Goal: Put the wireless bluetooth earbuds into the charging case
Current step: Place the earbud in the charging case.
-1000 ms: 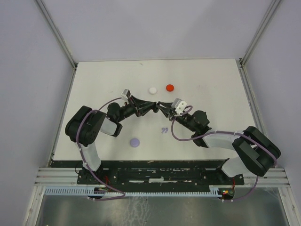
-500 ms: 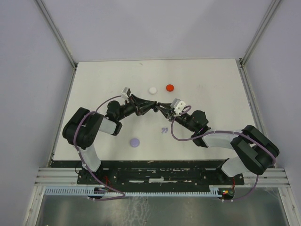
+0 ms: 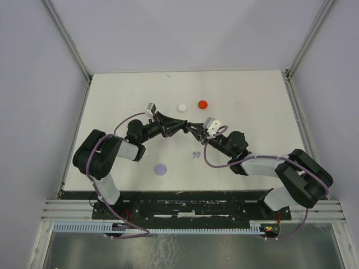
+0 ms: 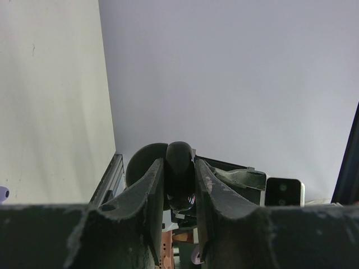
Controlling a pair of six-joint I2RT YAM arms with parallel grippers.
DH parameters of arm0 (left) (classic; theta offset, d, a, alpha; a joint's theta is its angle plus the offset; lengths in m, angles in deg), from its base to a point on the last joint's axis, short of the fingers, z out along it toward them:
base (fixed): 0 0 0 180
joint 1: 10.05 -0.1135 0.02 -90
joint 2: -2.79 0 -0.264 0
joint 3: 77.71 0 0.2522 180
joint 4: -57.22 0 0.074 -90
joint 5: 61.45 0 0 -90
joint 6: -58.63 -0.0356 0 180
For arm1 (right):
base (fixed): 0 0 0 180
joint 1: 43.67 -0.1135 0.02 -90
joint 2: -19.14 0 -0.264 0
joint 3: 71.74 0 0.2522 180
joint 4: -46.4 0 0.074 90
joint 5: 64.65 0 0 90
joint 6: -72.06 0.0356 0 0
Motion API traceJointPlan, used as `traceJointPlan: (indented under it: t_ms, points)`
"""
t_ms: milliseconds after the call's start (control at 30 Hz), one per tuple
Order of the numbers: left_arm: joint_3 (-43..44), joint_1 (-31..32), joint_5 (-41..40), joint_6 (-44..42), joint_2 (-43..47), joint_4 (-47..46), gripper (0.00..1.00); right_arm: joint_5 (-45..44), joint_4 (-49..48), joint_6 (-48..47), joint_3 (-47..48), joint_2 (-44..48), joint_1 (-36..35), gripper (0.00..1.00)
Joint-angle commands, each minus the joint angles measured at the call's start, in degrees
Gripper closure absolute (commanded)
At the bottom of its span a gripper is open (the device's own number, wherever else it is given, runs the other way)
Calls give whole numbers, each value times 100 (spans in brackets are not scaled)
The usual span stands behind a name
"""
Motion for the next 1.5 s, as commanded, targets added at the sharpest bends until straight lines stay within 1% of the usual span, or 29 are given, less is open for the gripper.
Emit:
traceJointPlan:
  t_ms: [0,867,900,1067,1133,1167,1333,1400,1467]
  points:
    - [41,31,103,-277,250,-251,97,-12,-122,74,147,-16,-42,99]
    - [8,45,98,-288,336,-292,97,-57,-16,147,153,30,-37,98]
    - [7,47,86,-288,335,-292,97,-86,4,175,161,38,-41,95]
    - [10,48,71,-305,317,-273,97,-100,262,261,218,171,-42,68]
    - [20,35,51,-317,304,-249,97,-96,283,283,216,229,-36,62]
    - [21,45,42,-345,300,-218,97,-87,278,297,210,246,-34,58]
    - [66,36,-52,-577,240,45,97,-104,175,380,180,559,-39,46]
    - [84,35,-121,-687,168,168,97,-259,231,417,166,763,-41,43]
    - [81,25,-195,-747,87,184,97,-600,559,433,197,1055,-39,41]
